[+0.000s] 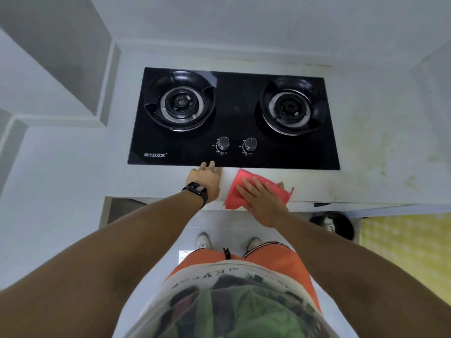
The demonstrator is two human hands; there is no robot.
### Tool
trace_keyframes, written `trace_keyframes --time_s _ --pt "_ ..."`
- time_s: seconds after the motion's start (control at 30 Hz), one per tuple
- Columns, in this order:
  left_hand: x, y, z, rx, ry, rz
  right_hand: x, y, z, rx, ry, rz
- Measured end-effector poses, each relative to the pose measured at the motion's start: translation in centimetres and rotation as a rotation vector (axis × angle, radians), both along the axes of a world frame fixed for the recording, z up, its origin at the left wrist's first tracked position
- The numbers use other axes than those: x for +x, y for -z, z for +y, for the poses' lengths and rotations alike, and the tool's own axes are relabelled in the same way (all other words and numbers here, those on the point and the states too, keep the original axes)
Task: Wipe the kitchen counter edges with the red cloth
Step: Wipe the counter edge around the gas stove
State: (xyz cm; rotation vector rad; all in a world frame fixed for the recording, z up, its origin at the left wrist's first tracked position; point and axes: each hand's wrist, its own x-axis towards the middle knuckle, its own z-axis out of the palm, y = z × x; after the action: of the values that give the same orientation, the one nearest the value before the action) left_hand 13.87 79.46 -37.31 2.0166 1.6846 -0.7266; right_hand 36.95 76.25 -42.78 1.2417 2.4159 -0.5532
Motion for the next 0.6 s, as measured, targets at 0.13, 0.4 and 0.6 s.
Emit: trace_keyframes --time_s 0.13,0.4,0.6 --pt "3.2 1.9 -0.5 -0.002 0.025 -0.095 1.3 1.2 0.4 0.043 -0.01 0.009" --pt "7.8 3.4 -0.8 0.06 -0.015 -0.081 10.3 2.0 2.9 0.014 0.052 0.058" --pt "14.9 3.6 0.2 -0.005 0.034 -0.195 19.4 2.0 4.2 0.009 0.086 0.06"
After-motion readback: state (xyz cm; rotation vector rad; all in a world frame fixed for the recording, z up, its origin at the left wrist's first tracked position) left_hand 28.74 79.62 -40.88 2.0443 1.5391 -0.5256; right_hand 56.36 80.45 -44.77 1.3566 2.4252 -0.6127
